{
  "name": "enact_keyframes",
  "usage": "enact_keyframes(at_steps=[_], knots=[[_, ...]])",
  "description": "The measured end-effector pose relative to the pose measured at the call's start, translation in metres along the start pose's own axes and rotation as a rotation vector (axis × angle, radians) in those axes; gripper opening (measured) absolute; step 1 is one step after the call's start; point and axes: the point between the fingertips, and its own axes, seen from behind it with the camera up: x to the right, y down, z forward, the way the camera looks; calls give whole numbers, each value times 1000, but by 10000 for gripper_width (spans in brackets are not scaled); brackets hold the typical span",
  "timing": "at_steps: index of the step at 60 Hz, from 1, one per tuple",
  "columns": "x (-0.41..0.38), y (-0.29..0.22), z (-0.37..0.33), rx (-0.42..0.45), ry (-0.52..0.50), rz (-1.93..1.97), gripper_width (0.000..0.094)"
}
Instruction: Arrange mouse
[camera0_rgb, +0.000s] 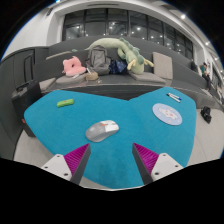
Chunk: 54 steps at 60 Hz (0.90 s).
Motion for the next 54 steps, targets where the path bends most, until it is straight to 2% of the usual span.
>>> enact_keyframes(at_steps=[21,54], knots=[[-59,8,34,-13,-13,24,857],[-51,-21,135,-15,58,48,866]])
